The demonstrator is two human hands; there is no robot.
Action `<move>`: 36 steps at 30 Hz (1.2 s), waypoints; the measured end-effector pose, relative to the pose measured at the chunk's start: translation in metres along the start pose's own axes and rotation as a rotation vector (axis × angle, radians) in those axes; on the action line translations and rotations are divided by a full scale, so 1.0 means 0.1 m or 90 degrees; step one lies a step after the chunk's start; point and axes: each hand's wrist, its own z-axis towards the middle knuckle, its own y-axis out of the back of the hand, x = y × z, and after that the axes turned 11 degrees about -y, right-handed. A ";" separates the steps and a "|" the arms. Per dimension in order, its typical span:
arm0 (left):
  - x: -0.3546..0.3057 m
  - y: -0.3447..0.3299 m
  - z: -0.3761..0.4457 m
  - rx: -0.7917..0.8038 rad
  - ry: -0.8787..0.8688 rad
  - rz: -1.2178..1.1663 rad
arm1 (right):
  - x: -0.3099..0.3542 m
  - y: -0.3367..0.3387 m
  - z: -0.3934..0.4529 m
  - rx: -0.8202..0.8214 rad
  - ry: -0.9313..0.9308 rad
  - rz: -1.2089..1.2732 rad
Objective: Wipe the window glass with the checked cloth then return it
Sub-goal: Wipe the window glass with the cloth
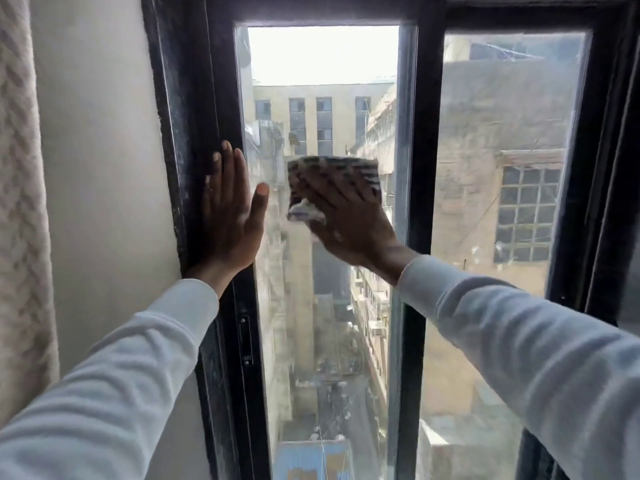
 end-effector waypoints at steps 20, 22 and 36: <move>-0.01 0.04 0.01 0.022 0.005 -0.025 | -0.32 0.10 0.24 -0.076 -0.185 0.069; -0.03 0.03 0.00 0.015 0.005 -0.027 | -0.05 -0.07 -0.11 -0.078 -0.226 0.107; -1.33 -0.57 0.30 0.105 -0.205 0.002 | 0.02 0.70 -1.70 -0.149 -0.798 0.514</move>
